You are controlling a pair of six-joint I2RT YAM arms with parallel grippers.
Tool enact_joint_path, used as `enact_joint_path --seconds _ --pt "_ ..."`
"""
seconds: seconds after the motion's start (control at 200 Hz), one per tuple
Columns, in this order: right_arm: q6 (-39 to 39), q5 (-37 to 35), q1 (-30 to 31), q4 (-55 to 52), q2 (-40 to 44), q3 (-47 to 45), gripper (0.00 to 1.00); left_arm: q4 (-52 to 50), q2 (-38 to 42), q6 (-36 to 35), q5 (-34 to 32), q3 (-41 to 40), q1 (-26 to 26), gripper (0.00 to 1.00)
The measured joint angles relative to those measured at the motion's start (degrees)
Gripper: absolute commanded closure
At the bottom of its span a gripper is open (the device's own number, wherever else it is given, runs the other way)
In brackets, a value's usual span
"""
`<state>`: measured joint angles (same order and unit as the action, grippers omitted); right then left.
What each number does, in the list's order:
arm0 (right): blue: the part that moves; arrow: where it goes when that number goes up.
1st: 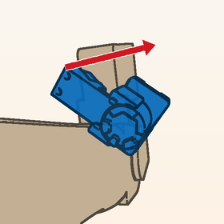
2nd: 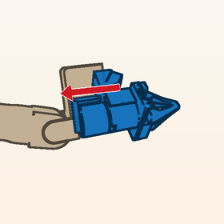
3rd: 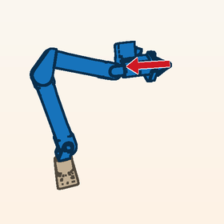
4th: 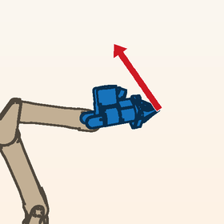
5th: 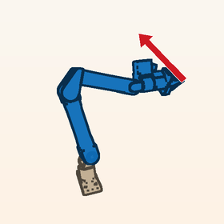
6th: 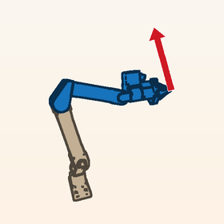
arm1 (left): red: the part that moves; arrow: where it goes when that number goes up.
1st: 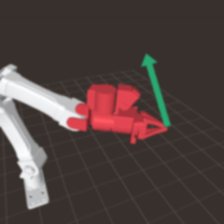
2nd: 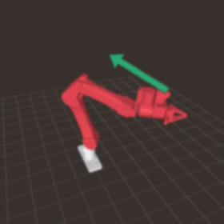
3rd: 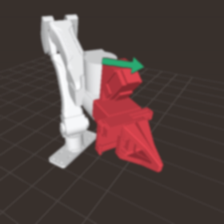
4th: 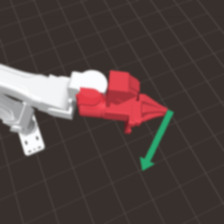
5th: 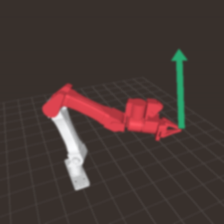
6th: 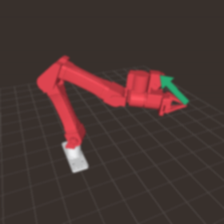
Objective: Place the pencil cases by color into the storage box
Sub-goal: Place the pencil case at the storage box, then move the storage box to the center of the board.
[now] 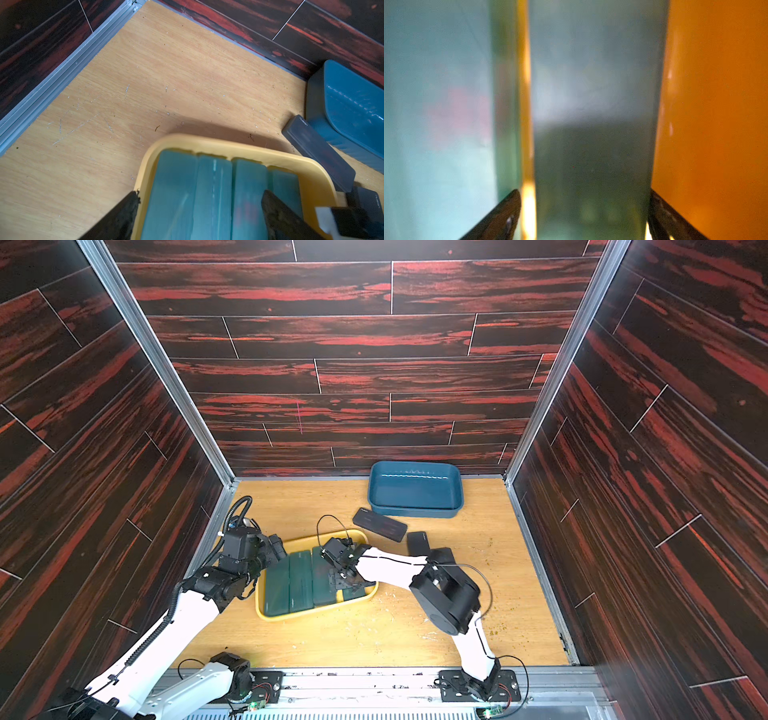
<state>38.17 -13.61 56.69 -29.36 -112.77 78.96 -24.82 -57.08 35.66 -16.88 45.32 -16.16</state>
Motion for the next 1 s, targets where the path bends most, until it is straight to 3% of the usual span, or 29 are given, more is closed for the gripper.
enact_joint_path --seconds 0.17,0.416,0.721,0.997 --pt "-7.4 3.2 0.0 11.0 11.0 -5.5 0.06 -0.4 -1.5 2.1 2.1 -0.5 0.0 0.06" --pt "-13.0 3.9 0.0 27.7 17.5 -11.5 0.06 0.5 -5.9 7.1 7.6 -2.1 0.0 0.06" --pt "-18.0 2.3 0.0 35.4 28.0 -20.9 0.06 4.0 -11.4 13.3 8.7 -3.1 0.0 0.06" --pt "-20.3 0.2 0.0 37.6 38.9 -32.0 0.06 9.6 -19.3 14.5 8.0 -3.1 1.6 0.06"
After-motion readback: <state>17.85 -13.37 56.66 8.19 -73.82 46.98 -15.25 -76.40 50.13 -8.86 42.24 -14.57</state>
